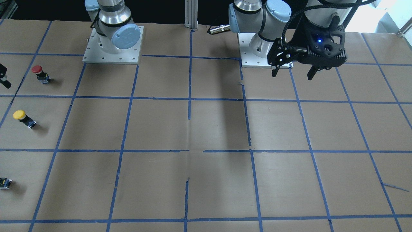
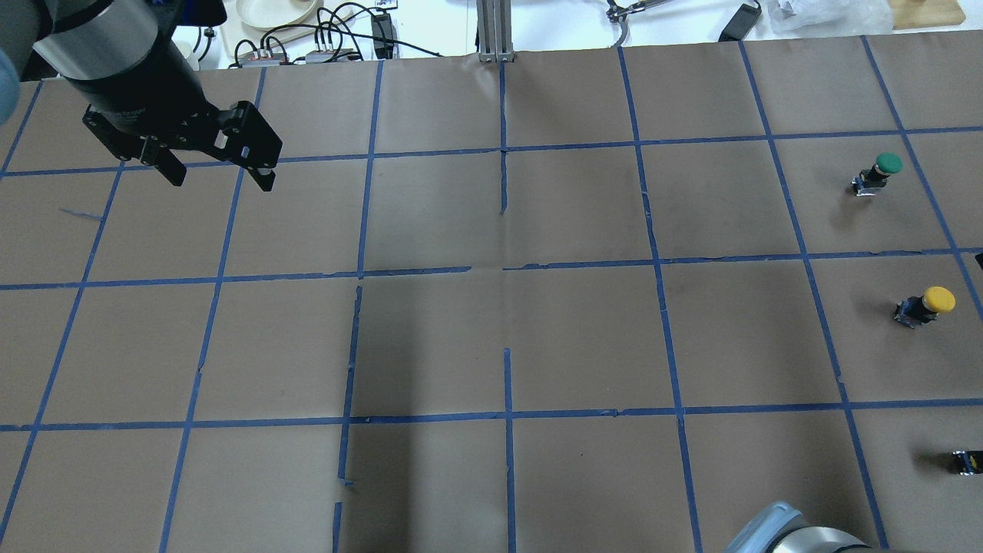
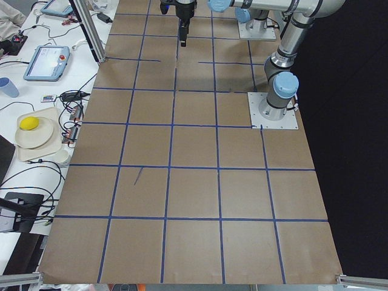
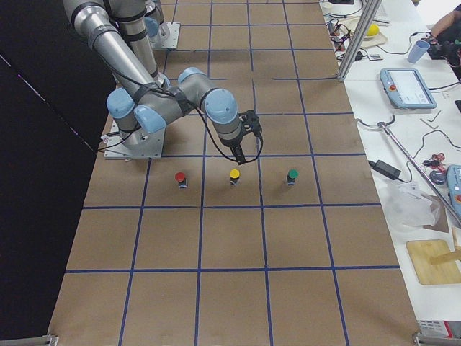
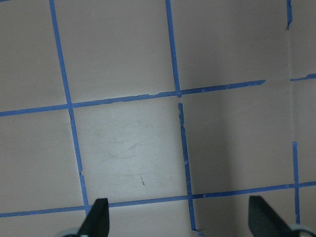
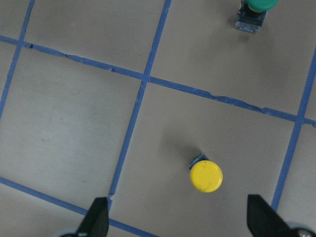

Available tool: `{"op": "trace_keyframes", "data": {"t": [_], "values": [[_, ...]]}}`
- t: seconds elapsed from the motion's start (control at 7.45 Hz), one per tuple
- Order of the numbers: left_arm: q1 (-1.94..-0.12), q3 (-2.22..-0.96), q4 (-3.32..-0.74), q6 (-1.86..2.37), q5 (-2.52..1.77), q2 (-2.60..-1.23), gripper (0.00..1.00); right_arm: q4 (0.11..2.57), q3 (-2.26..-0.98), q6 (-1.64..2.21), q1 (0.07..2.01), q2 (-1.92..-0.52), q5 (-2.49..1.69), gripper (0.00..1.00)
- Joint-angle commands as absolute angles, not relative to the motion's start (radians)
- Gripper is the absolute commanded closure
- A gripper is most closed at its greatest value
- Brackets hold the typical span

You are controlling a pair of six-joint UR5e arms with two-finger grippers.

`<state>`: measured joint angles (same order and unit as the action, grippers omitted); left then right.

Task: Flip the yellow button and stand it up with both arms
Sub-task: 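Open the right gripper and lift it off the standing button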

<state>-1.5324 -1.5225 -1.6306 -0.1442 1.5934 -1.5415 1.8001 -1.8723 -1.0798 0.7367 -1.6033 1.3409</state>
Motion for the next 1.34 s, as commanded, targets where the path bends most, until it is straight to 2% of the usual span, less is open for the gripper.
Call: {"op": "trace_keyframes", "data": {"t": [0.0,0.27,0.67,1.21], "values": [[-1.532,-1.529,-1.631,-0.144,1.592,-1.543,0.01,1.717,-1.873,-0.601,0.898,-1.716,1.405,0.0],[-1.532,-1.52,-1.632,-0.141,1.591,-1.545,0.0,1.669,-1.873,-0.276,1.071,-1.788,1.41,0.0],[-1.532,-1.523,-1.634,-0.141,1.592,-1.543,0.0,1.606,-1.81,0.088,1.289,-1.795,1.505,0.0],[-1.534,-1.523,-1.634,-0.143,1.592,-1.543,0.0,1.377,-1.6,0.269,1.485,-1.763,1.511,0.0]]}}
